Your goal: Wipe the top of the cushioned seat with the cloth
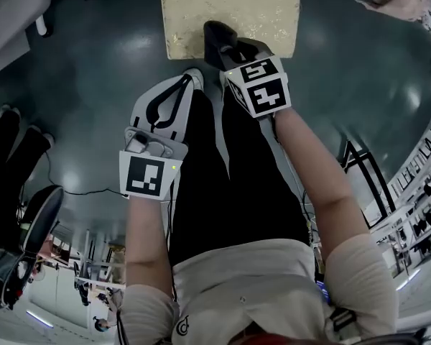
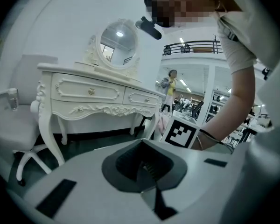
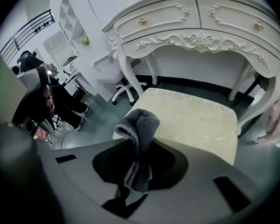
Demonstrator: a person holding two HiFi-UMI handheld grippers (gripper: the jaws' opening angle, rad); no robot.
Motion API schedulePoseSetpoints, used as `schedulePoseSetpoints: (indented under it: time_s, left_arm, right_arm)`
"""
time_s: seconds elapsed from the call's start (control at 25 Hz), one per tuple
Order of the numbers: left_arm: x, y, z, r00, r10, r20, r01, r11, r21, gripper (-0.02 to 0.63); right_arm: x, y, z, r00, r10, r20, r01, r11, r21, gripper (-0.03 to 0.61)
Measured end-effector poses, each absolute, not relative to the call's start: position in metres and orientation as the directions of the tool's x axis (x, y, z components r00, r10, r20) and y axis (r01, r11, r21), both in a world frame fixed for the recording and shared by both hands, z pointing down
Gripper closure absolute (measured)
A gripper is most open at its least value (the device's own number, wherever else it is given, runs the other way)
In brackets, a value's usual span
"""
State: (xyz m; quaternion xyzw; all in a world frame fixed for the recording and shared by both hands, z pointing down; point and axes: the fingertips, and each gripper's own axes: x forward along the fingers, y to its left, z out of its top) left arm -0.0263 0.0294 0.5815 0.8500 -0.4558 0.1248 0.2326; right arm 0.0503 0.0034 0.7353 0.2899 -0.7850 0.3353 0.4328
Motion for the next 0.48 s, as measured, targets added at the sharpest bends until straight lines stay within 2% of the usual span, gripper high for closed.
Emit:
schedulePoseSetpoints:
  time_s: [0.24, 0.48]
  left_arm:
    - [-0.084, 0.042, 0.599, 0.505, -0.74, 0.444, -0.863, -0.431, 0.264, 0.601]
    - [-0.116, 0.053, 0.608, 0.489, -0.748, 0.448, -0.872, -0.403, 0.279, 0.601]
  right_arm:
    - [-0.015, 0.033, 0.763, -0.48, -0.089, 0.873, -0.694, 0.647, -0.316, 0.499]
    - [-0.055, 0.038, 0.778, -0.489, -0.069, 0.87, -0.692, 0.637, -0.339, 0.499]
